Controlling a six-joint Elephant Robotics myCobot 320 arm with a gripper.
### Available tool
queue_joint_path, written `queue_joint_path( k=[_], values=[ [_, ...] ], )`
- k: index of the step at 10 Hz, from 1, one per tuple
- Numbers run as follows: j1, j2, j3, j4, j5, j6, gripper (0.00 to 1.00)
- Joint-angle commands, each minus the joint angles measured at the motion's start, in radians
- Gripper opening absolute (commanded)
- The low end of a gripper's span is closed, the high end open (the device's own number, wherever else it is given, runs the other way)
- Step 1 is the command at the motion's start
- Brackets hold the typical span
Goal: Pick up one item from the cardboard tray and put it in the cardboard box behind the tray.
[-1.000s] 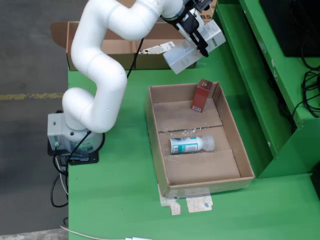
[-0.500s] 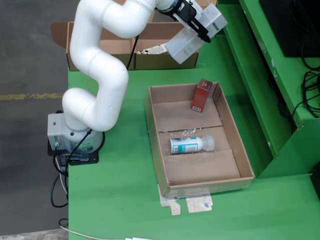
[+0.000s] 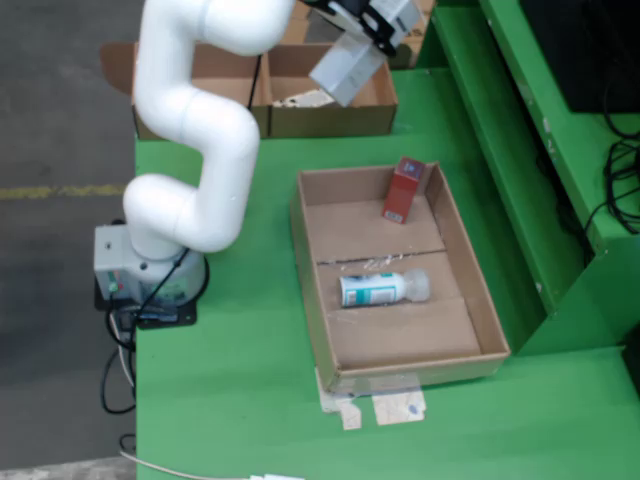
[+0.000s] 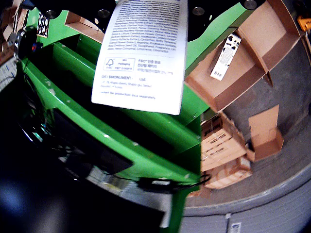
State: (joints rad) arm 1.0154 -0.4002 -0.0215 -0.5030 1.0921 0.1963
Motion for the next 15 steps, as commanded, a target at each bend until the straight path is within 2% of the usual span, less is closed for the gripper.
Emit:
queue_joint_path(
  k=[1,2,10,15],
  values=[
    [0.102,0.015,0.021,-0.016,-0.021,0.008,0.00],
    [0.186,0.014,0.021,-0.062,-0.038,0.023,0.00],
    [0.282,-0.015,0.021,-0.081,-0.050,0.016,0.00],
    [0.382,-0.020,0.021,-0.158,-0.063,0.060,0.00]
  ],
)
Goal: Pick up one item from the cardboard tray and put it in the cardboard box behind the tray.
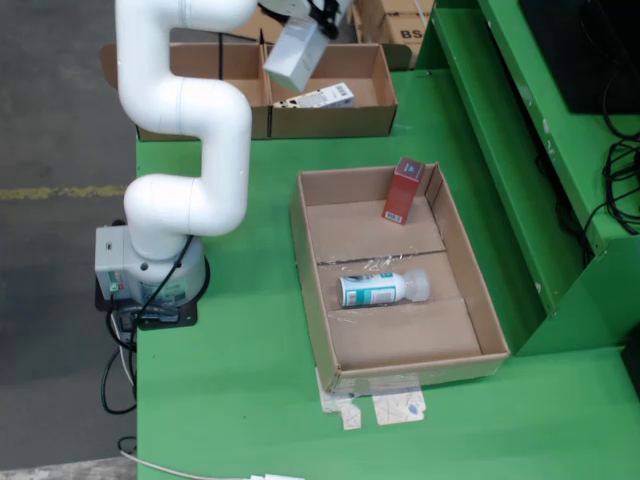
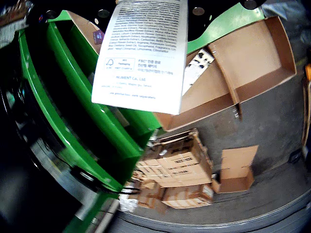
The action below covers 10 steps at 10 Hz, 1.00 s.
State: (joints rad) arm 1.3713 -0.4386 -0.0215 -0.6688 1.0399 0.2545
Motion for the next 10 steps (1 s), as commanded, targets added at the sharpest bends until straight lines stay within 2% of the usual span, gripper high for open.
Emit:
queue_joint_path(
  k=[1,8,9,10],
  values=[
    [0.087,0.010,0.021,-0.025,-0.016,0.024,0.00],
    [0.278,-0.014,0.021,-0.123,-0.014,0.082,0.00],
    [0.278,-0.014,0.021,-0.123,-0.014,0.082,0.00],
    [0.306,-0.072,0.021,-0.032,-0.026,0.039,0.00]
  ],
)
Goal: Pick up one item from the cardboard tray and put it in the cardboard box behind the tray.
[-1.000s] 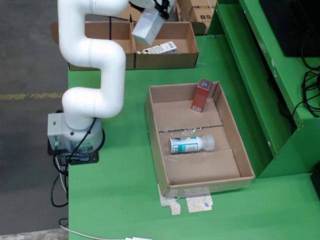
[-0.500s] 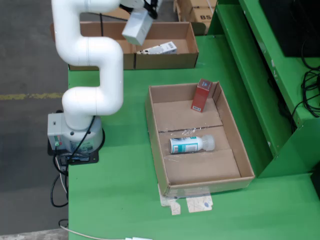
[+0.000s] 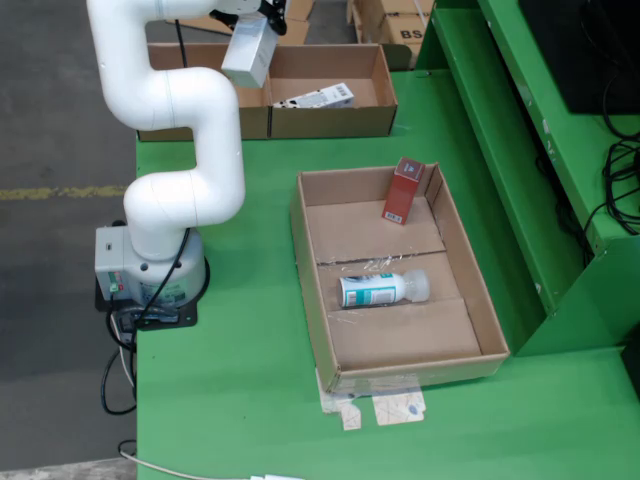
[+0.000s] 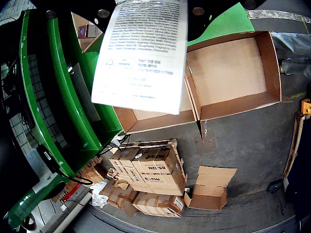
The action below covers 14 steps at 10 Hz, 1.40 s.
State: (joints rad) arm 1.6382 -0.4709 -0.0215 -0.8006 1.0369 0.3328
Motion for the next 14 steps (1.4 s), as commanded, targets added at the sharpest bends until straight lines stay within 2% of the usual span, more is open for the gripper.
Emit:
queue_joint_path(
  k=[1,2,6,7,8,9,10,11,12,14],
  values=[
    [0.047,-0.080,0.021,0.166,-0.031,-0.074,0.00],
    [0.047,-0.080,0.021,0.166,-0.031,-0.074,0.00],
    [0.102,-0.326,0.021,0.678,-0.118,-0.291,0.00],
    [0.112,-0.430,0.021,0.948,-0.186,-0.412,0.00],
    [0.100,-0.548,0.021,1.309,-0.087,-0.542,0.00],
    [0.133,-0.588,0.022,1.312,-0.085,-0.465,0.00],
    [0.160,-0.599,0.021,1.251,-0.137,-0.459,0.00],
    [0.159,-0.538,0.021,1.023,-0.154,-0.360,0.00],
    [0.159,-0.538,0.021,1.023,-0.154,-0.360,0.00],
    [0.144,-0.486,0.021,0.838,-0.082,-0.255,0.00]
  ],
)
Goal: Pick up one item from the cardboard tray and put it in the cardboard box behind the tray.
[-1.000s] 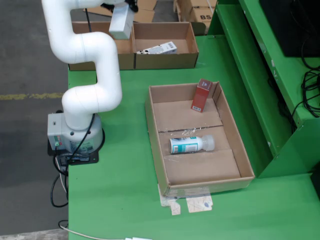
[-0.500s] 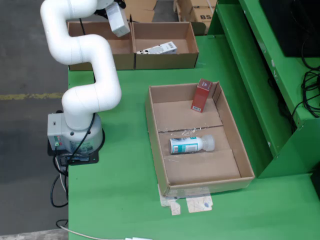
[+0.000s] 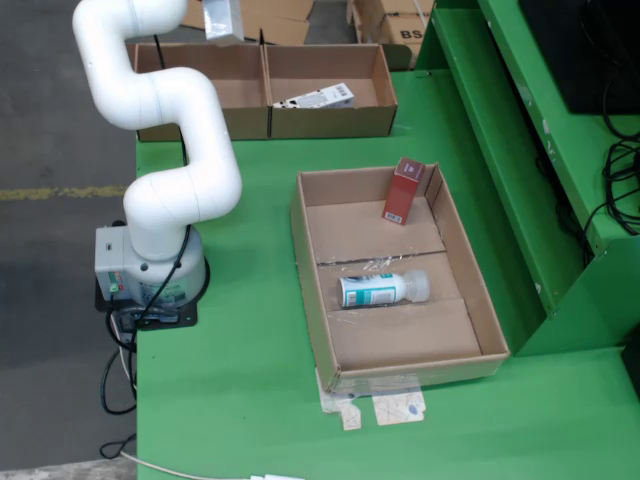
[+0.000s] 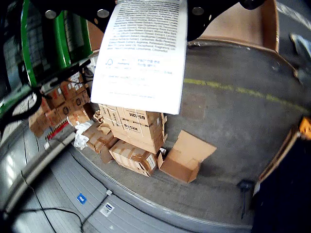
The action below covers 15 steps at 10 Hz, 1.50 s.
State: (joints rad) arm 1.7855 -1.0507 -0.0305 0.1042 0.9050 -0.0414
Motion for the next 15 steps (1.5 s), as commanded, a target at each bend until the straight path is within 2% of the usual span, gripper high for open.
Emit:
queue_joint_path(
  k=[1,3,4,6,8,11,15],
  values=[
    [-0.009,0.113,0.031,-0.129,0.077,0.151,0.00],
    [-0.022,0.142,0.031,-0.242,0.119,0.197,0.00],
    [-0.022,0.142,0.031,-0.242,0.119,0.197,0.00],
    [-0.045,0.192,0.031,-0.407,0.173,0.250,0.00],
    [-0.084,0.207,0.031,-0.497,0.224,0.269,0.00],
    [-0.114,0.178,0.031,-0.530,0.236,0.268,0.00],
    [-0.108,0.112,0.031,-0.452,0.228,0.241,0.00]
  ],
)
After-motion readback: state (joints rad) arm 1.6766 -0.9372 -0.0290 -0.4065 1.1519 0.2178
